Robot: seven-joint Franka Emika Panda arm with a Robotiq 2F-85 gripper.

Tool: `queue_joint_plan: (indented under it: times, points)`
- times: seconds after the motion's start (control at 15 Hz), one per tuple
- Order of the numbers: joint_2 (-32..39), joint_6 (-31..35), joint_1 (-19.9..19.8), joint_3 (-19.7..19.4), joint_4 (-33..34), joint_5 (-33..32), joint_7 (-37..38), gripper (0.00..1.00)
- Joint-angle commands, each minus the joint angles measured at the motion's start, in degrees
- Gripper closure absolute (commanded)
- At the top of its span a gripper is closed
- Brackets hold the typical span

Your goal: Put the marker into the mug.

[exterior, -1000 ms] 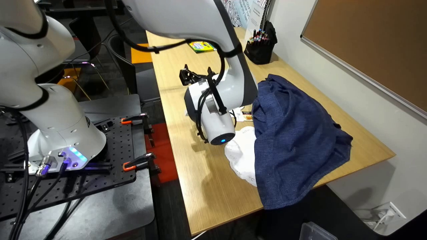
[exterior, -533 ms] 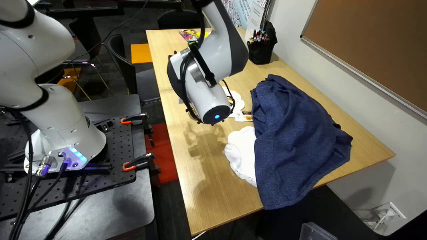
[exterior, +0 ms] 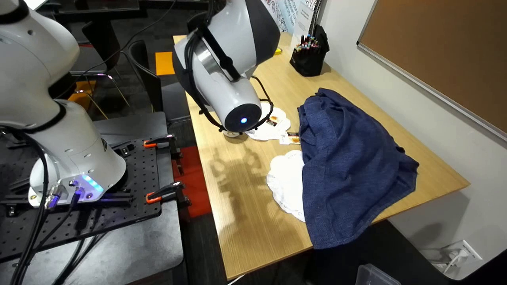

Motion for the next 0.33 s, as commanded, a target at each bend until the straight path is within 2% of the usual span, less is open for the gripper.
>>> queue_joint_plan:
  times: [0.0,0.27]
  points:
    - [-0.4,0.1,4.0,-4.1,-0.3,-0.2,0.1,0.0]
    - [-0.6,0.0,4.1,-4.2,-0.6,-0.2,0.1,0.0]
